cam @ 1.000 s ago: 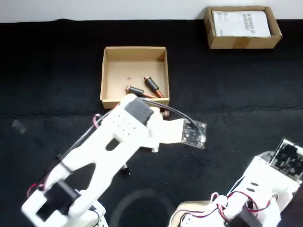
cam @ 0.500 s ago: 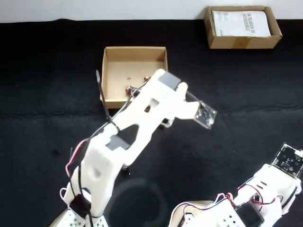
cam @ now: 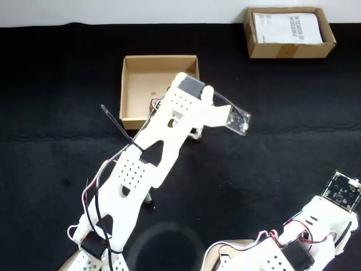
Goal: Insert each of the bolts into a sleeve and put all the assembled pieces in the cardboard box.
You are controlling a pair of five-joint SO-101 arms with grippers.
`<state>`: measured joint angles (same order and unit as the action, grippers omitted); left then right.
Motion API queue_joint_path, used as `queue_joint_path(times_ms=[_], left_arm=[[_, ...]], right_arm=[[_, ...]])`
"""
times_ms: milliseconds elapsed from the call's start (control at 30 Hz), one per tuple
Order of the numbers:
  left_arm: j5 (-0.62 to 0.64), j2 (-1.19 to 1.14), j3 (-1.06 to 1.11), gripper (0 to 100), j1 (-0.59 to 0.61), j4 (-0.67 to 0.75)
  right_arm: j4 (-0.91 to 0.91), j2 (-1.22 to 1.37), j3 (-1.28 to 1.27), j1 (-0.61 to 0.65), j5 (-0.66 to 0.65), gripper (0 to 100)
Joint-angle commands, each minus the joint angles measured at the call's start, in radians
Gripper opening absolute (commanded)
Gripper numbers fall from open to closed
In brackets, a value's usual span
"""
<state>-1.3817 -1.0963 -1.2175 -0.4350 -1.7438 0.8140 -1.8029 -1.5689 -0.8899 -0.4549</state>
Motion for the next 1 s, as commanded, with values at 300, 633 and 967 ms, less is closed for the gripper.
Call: queue_joint_path(times_ms=[300, 633, 967], left_arm=[[-0.025, -0.105, -0.036, 5, -0.004, 0.005], [0.316, -0.081, -0.082, 1, -0.065, 0.003], [1.06, 0.07, -0.456, 1, -0.159, 0.003]], right_arm=[[-0.024, -0.002, 0.012, -0.007, -0.012, 0.8], [-0.025, -0.004, 0.013, 0.036, -0.003, 0.8], [-0.025, -0.004, 0.056, 0.366, 0.416, 0.8]])
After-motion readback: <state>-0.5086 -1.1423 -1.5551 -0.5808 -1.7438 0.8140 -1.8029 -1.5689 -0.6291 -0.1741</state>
